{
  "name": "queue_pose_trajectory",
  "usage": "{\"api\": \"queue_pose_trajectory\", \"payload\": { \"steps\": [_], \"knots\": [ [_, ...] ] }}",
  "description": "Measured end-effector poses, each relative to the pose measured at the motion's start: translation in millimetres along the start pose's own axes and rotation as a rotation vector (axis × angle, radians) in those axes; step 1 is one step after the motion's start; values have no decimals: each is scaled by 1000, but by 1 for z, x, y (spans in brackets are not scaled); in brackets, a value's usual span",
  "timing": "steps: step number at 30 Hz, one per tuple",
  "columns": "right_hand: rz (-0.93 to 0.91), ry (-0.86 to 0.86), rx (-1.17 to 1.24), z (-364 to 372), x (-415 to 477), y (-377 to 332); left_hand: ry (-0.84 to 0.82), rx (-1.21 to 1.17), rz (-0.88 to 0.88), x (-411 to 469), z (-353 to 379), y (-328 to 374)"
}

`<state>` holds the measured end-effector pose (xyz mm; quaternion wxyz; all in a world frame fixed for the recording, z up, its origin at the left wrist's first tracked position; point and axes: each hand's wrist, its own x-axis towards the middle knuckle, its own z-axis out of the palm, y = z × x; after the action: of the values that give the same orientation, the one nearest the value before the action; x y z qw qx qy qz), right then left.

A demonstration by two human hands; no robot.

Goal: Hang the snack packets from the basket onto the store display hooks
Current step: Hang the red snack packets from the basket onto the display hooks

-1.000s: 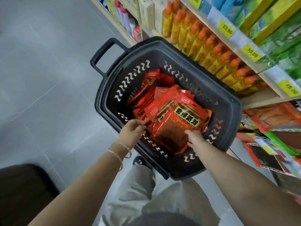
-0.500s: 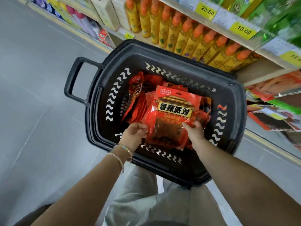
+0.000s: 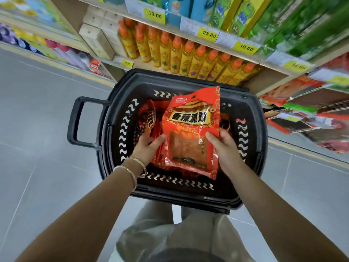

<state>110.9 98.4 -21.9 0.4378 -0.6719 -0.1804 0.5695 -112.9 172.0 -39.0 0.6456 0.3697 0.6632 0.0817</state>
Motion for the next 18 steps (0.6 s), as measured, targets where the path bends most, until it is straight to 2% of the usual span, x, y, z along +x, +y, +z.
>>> {"api": "queue_pose_trajectory", "payload": {
  "steps": [3, 6, 11, 15, 18],
  "knots": [
    [158, -105, 23, 15, -4, 7, -93, -152, -28, 2, 0, 5],
    [201, -97, -105, 19, 6, 20, 5, -175, -71, 7, -8, -2],
    [114, -71, -542, -10, 52, 42, 299, -42, -33, 16, -19, -22],
    [83, -98, -975, -27, 97, 52, 395, -65, -87, 18, -24, -38],
    [31, -136, -1213, -24, 121, 50, 444, -102, -112, 17, -20, -39]
  ]
}}
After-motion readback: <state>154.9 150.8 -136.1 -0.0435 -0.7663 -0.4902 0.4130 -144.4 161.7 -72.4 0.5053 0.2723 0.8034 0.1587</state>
